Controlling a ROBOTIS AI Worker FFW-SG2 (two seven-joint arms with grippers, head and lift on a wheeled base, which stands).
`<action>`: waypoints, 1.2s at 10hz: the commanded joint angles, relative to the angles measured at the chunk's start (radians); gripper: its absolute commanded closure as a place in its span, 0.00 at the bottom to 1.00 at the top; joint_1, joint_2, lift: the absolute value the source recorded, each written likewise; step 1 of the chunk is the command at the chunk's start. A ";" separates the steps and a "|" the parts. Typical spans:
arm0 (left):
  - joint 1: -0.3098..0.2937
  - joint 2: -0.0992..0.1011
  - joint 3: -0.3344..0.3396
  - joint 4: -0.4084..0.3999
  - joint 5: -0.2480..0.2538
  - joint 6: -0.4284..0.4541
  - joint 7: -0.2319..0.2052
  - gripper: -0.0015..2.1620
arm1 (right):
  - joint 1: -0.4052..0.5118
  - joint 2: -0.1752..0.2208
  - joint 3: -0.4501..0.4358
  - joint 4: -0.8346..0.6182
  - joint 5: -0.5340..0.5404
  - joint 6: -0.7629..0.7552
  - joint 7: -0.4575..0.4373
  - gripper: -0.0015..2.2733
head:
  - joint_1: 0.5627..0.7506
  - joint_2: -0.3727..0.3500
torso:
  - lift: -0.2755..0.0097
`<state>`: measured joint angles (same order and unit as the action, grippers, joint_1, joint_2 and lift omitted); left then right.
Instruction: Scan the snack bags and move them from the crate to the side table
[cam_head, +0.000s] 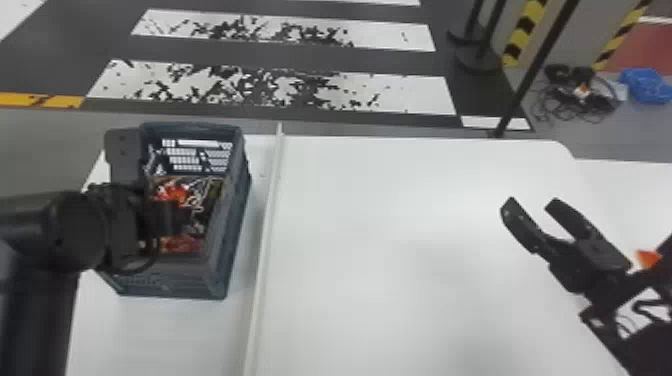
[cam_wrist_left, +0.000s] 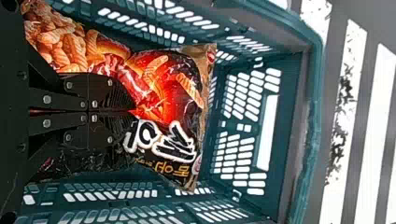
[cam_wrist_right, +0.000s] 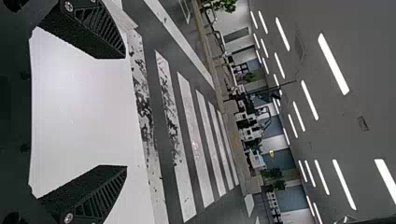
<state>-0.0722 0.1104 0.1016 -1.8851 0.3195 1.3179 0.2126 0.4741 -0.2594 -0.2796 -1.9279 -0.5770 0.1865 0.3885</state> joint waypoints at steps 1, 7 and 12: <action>0.031 0.000 -0.002 -0.063 0.003 0.001 0.005 0.89 | 0.017 0.000 -0.012 -0.013 -0.014 0.000 0.006 0.04 | 0.70 0.45 | 0.66; 0.115 -0.001 -0.019 -0.213 0.012 -0.073 0.105 0.89 | 0.060 0.008 -0.043 -0.049 -0.029 -0.006 0.020 0.04 | 0.70 0.44 | 0.66; 0.155 -0.009 -0.048 -0.328 0.024 -0.085 0.154 0.89 | 0.058 0.008 -0.050 -0.048 -0.035 -0.003 0.020 0.04 | 0.70 0.41 | 0.66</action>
<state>0.0804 0.1011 0.0563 -2.2024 0.3446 1.2346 0.3656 0.5323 -0.2516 -0.3278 -1.9766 -0.6094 0.1833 0.4080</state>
